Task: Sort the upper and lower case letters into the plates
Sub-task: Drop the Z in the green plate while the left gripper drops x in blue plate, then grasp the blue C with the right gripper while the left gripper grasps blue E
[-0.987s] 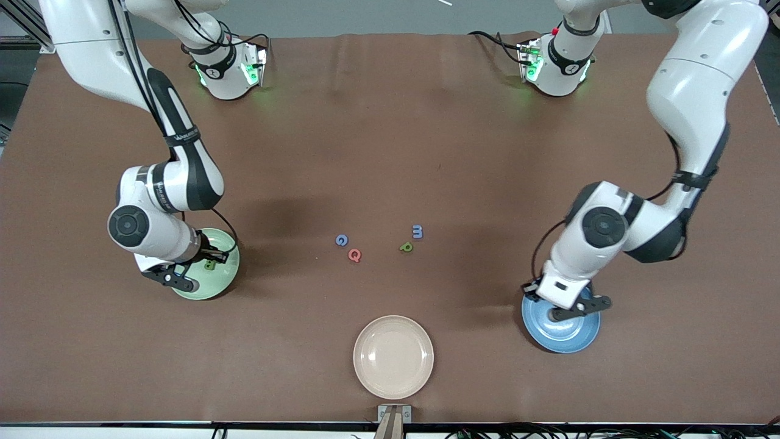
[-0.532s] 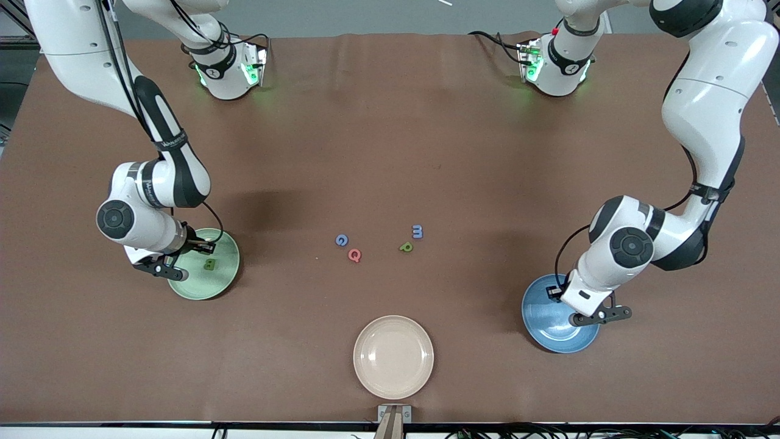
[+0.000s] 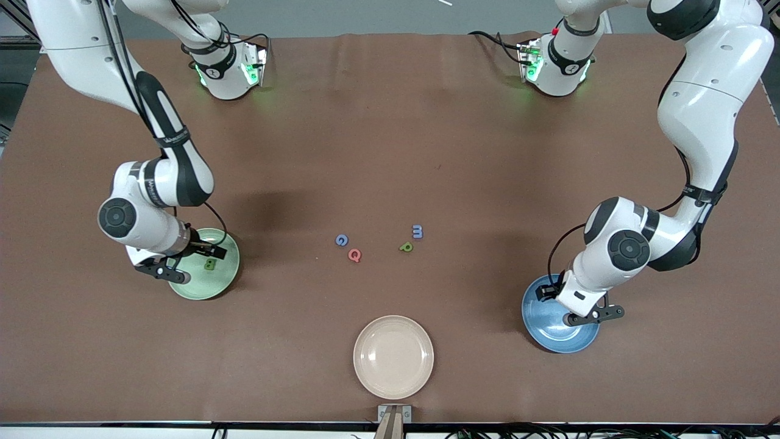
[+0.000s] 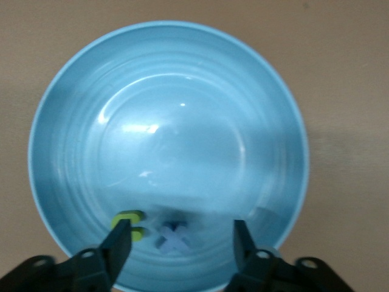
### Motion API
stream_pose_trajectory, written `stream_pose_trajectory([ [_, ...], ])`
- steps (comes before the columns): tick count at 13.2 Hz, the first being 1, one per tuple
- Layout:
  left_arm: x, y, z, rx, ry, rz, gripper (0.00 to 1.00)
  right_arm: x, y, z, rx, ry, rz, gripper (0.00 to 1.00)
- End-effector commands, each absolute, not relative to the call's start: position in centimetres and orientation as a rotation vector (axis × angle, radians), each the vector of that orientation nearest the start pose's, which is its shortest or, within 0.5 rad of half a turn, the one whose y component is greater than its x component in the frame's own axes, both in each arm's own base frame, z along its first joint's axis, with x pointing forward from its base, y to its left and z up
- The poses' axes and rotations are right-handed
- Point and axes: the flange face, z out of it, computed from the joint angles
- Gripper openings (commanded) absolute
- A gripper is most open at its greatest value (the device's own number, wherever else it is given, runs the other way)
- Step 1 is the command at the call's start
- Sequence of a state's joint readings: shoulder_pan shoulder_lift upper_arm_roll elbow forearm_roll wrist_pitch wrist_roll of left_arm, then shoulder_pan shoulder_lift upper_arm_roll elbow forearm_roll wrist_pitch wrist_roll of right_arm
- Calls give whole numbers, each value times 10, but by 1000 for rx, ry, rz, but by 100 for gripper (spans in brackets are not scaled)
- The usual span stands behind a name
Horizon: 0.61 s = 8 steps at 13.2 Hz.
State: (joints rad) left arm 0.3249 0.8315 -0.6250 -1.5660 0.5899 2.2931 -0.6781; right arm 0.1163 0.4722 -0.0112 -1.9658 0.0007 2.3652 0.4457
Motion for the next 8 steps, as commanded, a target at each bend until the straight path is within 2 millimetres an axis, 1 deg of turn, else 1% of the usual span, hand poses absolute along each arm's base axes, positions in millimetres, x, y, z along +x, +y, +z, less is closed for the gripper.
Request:
stream_pose_trajectory([
  [1,690,-152,254,-3200,-360,-121,100,599,149,243,-3077,701,43,100],
  [2,685,-169,259,-3207,-418,-104,100,594,181,239,-3062,766,40,100],
  [3,677,-189,259,-3200,-491,-71,100,589,214,235,-3047,819,35,100],
  [5,653,-246,257,-3188,-579,-29,100,580,261,225,-3008,911,5,100],
  [6,640,-275,254,-3178,-589,-22,100,573,280,216,-2989,941,-15,100],
  [8,618,-319,248,-3175,-593,6,99,561,312,193,-2961,972,-43,100],
])
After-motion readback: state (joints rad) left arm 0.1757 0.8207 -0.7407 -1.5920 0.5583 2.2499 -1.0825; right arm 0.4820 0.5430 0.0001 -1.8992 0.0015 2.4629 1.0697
